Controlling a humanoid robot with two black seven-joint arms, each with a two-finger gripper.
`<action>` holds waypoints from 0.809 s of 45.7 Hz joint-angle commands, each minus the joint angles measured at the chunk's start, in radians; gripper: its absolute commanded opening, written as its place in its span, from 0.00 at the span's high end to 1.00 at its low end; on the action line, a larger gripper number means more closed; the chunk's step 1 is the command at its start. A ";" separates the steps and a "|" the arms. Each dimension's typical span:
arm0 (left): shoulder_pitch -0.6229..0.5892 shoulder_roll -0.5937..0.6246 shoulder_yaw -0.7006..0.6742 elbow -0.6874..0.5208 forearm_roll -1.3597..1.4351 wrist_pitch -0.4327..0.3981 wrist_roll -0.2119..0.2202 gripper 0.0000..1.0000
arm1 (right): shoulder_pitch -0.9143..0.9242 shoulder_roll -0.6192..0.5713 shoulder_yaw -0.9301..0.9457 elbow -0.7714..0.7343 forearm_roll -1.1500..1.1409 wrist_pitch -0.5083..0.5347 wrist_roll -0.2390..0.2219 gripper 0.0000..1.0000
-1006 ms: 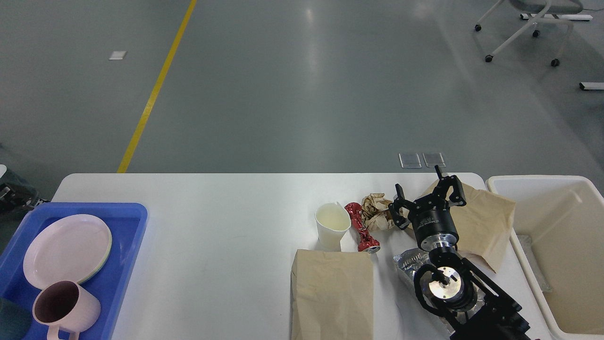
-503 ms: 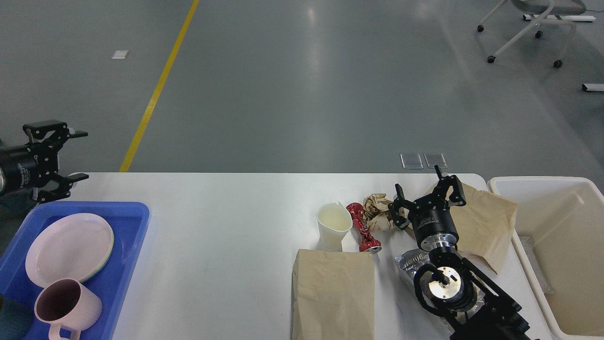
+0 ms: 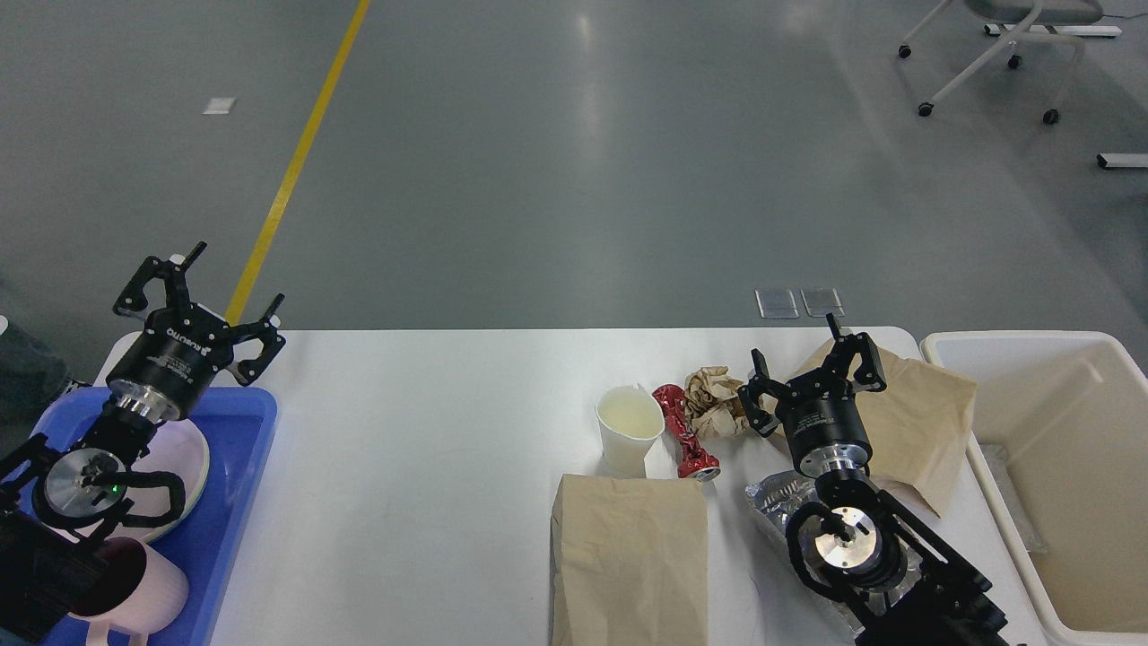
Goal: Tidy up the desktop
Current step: 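Release the pink plate and bring the left gripper back over the tray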
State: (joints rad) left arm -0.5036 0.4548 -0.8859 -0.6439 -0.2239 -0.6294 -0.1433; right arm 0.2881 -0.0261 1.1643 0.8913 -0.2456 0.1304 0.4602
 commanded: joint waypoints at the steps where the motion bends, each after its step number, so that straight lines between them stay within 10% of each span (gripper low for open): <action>1: 0.098 -0.037 -0.129 -0.042 0.090 0.002 -0.004 0.04 | 0.000 0.000 0.000 0.000 0.000 0.000 0.000 0.00; 15: 0.341 -0.243 -0.610 -0.309 0.587 0.102 -0.006 0.04 | -0.001 0.000 0.000 0.002 0.000 0.000 0.000 0.00; 37: 0.261 -0.252 -0.642 -0.339 0.664 0.214 0.013 0.04 | -0.001 0.000 0.000 0.002 0.000 0.000 0.000 0.00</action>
State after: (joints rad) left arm -0.2183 0.1912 -1.5281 -0.9903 0.4414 -0.4441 -0.1318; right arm 0.2868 -0.0261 1.1643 0.8922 -0.2454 0.1304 0.4602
